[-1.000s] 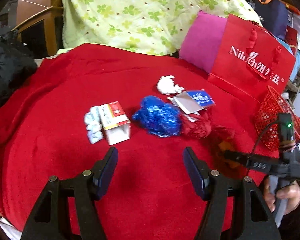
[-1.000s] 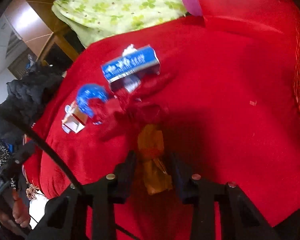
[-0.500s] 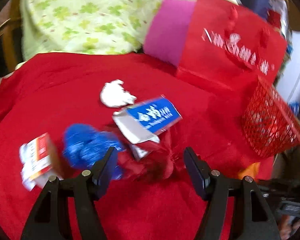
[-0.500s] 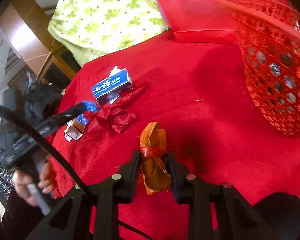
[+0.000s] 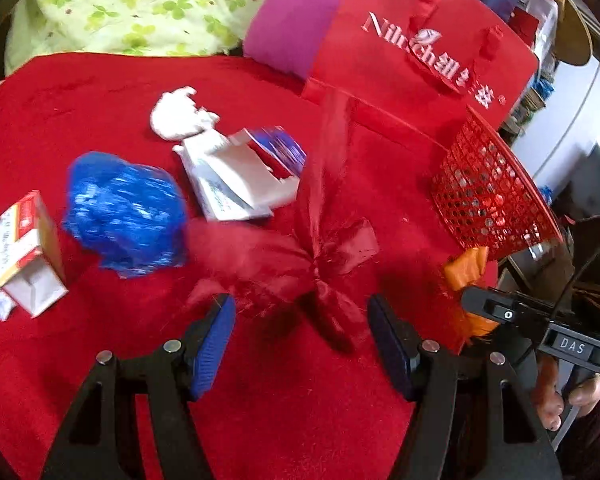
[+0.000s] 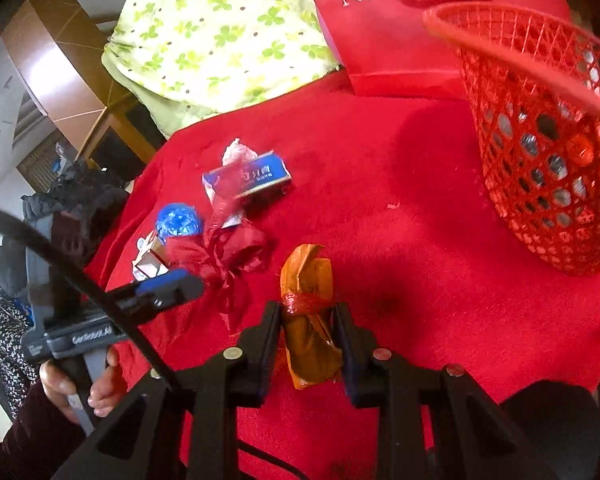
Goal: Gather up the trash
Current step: 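Grasp the orange bag with the right tool while the left tool grasps the red ribbon bag, then carry both bags over the red mesh basket and release them inside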
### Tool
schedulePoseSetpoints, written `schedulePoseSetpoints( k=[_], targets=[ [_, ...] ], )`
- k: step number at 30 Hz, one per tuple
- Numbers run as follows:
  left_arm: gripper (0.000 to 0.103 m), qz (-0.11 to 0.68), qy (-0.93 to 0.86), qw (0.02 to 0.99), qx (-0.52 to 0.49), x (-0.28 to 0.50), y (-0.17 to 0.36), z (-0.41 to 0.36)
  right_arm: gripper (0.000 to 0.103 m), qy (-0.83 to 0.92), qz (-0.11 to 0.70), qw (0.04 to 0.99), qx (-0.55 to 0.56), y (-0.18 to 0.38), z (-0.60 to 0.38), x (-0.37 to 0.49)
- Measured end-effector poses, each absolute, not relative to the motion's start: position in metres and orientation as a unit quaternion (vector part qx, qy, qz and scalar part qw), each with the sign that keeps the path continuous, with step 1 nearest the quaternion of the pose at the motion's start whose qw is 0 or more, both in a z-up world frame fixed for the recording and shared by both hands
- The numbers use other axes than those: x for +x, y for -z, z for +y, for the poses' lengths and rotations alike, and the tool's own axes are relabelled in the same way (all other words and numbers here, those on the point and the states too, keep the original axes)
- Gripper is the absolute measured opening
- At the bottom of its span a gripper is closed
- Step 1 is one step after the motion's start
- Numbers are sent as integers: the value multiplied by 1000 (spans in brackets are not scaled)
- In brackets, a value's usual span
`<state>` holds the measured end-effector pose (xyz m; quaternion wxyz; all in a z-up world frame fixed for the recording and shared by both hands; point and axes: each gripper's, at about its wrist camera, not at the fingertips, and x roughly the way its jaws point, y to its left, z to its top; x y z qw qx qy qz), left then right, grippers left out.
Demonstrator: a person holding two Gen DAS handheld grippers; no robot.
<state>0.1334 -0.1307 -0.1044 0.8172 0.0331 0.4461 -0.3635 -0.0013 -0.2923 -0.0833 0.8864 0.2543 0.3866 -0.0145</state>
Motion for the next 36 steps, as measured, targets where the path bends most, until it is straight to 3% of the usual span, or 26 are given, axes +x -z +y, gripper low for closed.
schedulePoseSetpoints(
  k=[7, 12, 13, 15, 16, 17, 20, 30, 36],
  targets=[
    [70, 404, 308, 856, 96, 149, 97, -141, 29, 15, 374, 892, 254, 70, -293, -13],
    [69, 442, 328, 828, 108, 156, 120, -151, 29, 13, 371, 895, 248, 65, -291, -16],
    [67, 447, 334, 823, 105, 155, 123, -153, 29, 13, 369, 896, 247, 63, -291, -18],
    [43, 458, 347, 813, 96, 152, 129, -153, 29, 13, 363, 899, 245, 59, -291, -20],
    [41, 460, 343, 813, 97, 150, 130, -152, 29, 14, 358, 902, 242, 56, -291, -22],
    [33, 458, 341, 815, 98, 149, 130, -151, 29, 15, 355, 904, 239, 53, -290, -23],
    [28, 451, 346, 818, 86, 143, 125, -144, 29, 17, 341, 911, 233, 45, -291, -29],
    [26, 391, 378, 838, 42, 92, 68, -115, 29, 24, 291, 932, 215, 5, -297, -52],
    [27, 348, 390, 851, 40, 78, 16, -142, 29, 48, 244, 945, 211, -27, -317, -76]
  ],
)
